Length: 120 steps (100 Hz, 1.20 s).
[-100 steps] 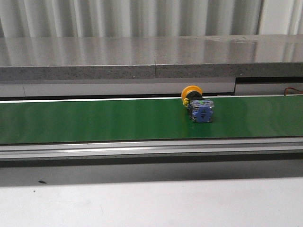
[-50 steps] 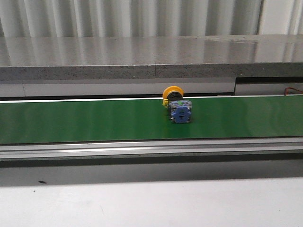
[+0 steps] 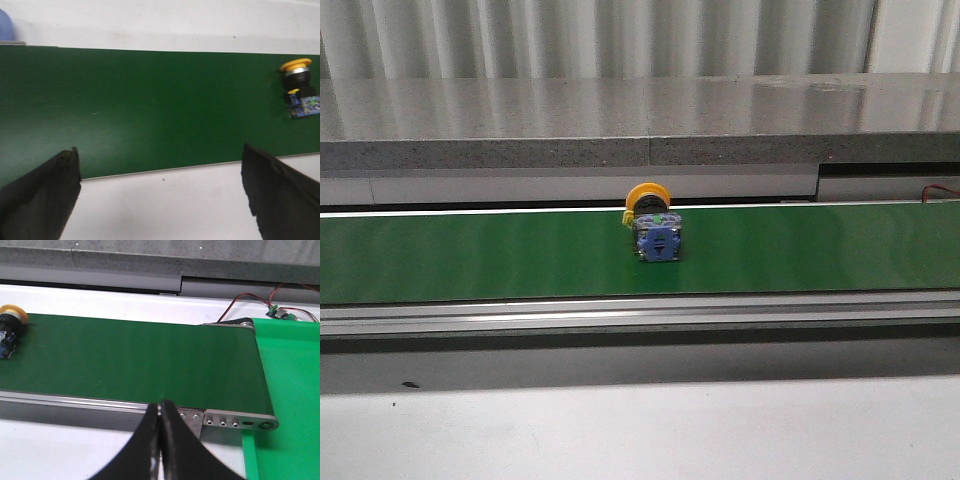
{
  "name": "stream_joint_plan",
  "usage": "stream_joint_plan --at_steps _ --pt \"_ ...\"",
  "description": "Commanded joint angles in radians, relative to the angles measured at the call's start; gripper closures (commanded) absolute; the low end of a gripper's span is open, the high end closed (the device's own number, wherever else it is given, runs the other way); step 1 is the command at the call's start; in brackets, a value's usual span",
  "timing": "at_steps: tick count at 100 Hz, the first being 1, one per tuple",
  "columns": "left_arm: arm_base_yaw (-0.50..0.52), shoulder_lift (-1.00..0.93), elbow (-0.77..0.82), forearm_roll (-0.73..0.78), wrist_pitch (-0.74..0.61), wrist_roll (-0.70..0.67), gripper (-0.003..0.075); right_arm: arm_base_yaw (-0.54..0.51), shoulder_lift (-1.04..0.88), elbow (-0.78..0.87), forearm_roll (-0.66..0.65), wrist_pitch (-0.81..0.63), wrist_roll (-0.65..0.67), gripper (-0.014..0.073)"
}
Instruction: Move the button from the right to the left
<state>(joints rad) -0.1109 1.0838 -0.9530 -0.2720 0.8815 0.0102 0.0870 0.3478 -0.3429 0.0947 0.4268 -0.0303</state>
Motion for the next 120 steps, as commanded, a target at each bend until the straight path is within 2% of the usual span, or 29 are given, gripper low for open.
stream_joint_plan --at_steps 1,30,65,89,120 --pt "-0.041 0.060 -0.085 -0.058 -0.003 -0.016 0.0104 -0.001 0.005 -0.025 -0.003 -0.080 -0.007 0.0662" --pt "-0.202 0.326 -0.285 -0.057 0.085 -0.113 0.0104 -0.001 0.005 -0.025 -0.003 -0.080 -0.007 0.0662" --pt "-0.337 0.563 -0.495 -0.044 0.152 -0.248 0.0104 -0.001 0.005 -0.025 -0.003 -0.080 -0.007 0.0662" --pt "-0.385 0.669 -0.586 0.030 0.201 -0.350 0.0104 -0.001 0.005 -0.025 -0.003 -0.080 -0.007 0.0662" --pt "-0.398 0.739 -0.604 0.104 0.197 -0.436 0.0104 -0.001 0.005 -0.025 -0.003 -0.081 -0.007 0.0662"
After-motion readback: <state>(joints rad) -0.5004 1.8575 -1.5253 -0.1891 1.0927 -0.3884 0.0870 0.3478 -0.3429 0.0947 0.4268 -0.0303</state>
